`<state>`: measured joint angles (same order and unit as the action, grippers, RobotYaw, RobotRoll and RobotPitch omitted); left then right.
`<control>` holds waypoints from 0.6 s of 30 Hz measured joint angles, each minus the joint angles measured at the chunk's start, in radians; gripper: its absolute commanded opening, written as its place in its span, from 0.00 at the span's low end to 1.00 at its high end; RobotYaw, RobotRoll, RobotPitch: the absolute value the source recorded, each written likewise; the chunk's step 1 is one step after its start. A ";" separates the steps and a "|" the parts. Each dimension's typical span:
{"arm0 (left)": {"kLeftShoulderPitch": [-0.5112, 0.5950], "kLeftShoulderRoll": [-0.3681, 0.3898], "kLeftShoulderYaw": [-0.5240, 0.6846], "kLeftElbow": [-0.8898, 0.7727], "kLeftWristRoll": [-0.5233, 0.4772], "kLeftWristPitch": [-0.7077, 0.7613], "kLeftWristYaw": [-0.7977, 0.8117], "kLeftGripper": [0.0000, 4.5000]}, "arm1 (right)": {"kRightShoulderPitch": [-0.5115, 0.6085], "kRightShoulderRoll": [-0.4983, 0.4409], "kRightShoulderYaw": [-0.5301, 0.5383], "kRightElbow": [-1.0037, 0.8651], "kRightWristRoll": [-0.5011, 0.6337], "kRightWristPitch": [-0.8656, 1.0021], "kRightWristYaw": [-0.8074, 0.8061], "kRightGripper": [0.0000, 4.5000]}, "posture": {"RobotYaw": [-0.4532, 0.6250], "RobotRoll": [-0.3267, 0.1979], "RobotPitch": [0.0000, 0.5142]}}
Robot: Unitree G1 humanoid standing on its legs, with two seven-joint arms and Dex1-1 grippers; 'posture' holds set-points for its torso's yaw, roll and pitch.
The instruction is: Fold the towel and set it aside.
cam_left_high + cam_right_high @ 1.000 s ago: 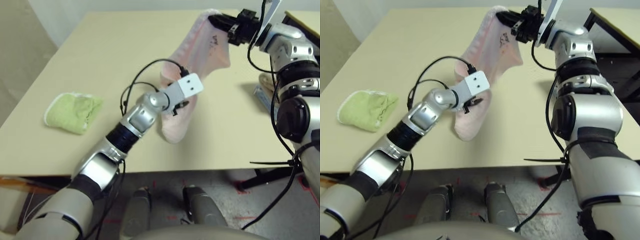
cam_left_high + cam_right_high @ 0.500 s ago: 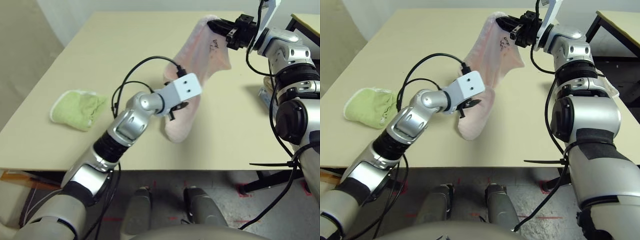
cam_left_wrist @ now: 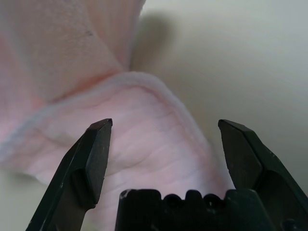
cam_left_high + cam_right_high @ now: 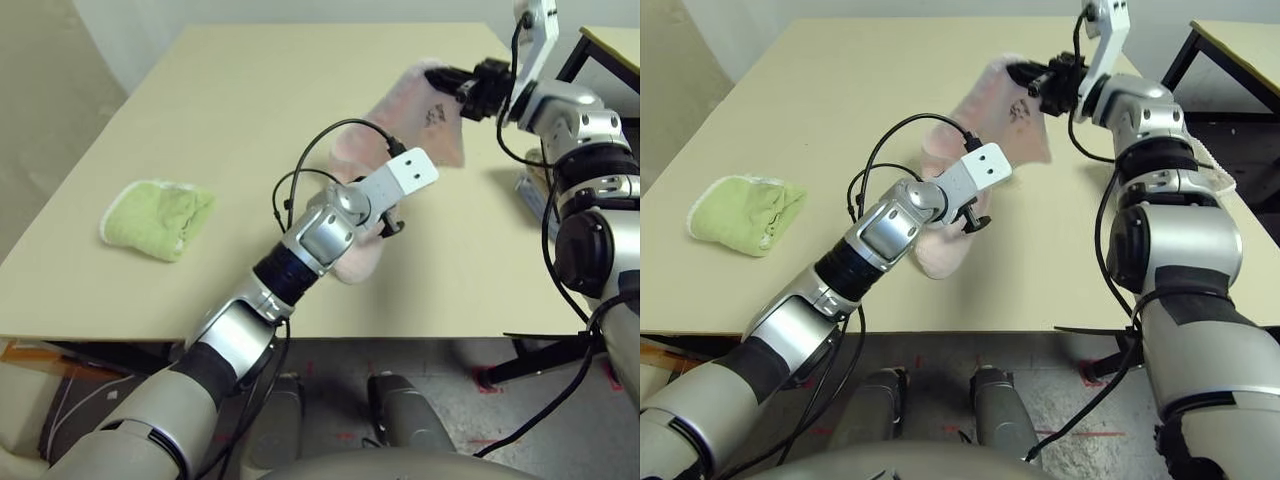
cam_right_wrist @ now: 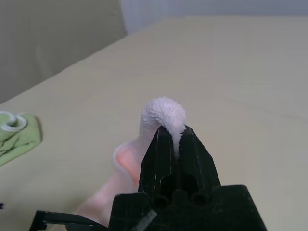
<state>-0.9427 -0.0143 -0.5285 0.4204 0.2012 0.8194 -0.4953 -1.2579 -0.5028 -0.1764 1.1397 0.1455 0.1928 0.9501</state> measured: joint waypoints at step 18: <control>-0.080 -0.107 0.060 0.415 0.004 -0.287 0.146 0.53 | 0.068 -0.017 -0.003 -0.153 0.034 0.117 -0.049 0.00 | 0.53 0.62 0.10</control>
<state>-1.0226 -0.1216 -0.4690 0.8356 0.2056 0.5325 -0.3491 -1.1900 -0.5194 -0.1791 0.9866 0.1794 0.3095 0.9013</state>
